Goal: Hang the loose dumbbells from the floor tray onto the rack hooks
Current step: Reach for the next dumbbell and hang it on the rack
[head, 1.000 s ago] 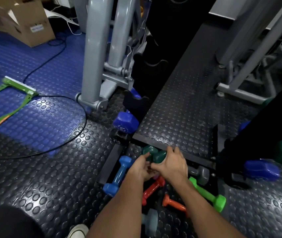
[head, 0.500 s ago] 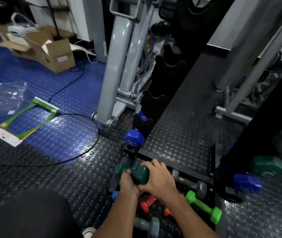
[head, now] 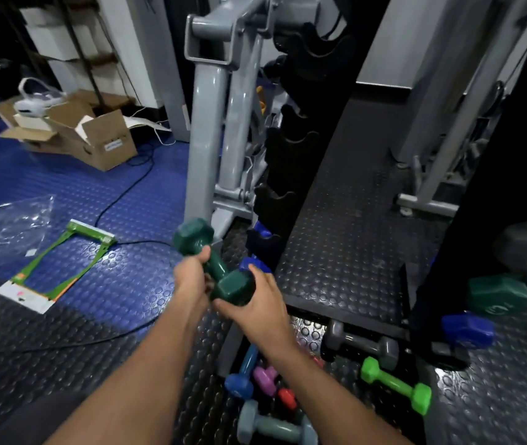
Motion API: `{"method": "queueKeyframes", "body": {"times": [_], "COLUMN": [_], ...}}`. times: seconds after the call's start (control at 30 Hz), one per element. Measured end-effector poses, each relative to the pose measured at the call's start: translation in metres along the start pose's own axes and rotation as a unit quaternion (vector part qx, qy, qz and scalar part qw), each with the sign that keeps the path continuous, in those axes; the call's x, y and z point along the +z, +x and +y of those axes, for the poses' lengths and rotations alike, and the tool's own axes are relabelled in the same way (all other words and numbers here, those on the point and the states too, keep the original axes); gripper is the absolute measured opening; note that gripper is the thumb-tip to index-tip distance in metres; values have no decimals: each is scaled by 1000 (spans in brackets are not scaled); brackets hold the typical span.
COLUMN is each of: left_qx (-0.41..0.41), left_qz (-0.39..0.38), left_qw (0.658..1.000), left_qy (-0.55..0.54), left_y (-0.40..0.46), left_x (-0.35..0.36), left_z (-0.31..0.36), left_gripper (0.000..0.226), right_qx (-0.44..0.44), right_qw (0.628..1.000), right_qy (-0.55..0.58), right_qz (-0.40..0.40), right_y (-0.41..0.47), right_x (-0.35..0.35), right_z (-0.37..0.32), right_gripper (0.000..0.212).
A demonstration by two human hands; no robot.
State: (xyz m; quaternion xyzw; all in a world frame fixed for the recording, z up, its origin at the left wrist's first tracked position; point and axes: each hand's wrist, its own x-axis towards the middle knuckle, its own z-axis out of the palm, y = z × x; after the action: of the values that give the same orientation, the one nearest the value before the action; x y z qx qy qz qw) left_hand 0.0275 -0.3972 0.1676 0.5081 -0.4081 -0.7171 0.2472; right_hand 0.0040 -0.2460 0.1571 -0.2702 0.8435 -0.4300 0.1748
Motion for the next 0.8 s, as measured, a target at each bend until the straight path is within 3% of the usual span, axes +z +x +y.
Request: {"method": "queueKeyframes", "body": {"times": [0.13, 0.2, 0.37, 0.47, 0.67, 0.73, 0.8], "left_qx": [47, 72, 98, 91, 110, 119, 134], "left_qz": [-83, -112, -160, -170, -175, -179, -189], "left_qw": [991, 982, 957, 956, 949, 944, 938], "left_qy": [91, 132, 222, 221, 240, 249, 259], "left_y": [18, 21, 25, 31, 50, 54, 59], "left_x": [22, 33, 62, 77, 93, 98, 104], "left_z": [42, 57, 80, 83, 83, 84, 83], "left_gripper": [18, 23, 25, 20, 24, 22, 30], "right_qx": [58, 72, 137, 173, 191, 186, 186], "right_qw": [989, 982, 951, 919, 896, 893, 888], "right_qy": [121, 164, 269, 348, 390, 398, 407], "right_qz": [58, 62, 63, 61, 93, 97, 100], "right_y": [18, 28, 51, 64, 82, 89, 94], "right_x": [-7, -10, -3, 0, 2, 2, 0], "right_z": [-19, -25, -38, -46, -47, -47, -44], "right_gripper": [59, 52, 54, 65, 72, 69, 49]}}
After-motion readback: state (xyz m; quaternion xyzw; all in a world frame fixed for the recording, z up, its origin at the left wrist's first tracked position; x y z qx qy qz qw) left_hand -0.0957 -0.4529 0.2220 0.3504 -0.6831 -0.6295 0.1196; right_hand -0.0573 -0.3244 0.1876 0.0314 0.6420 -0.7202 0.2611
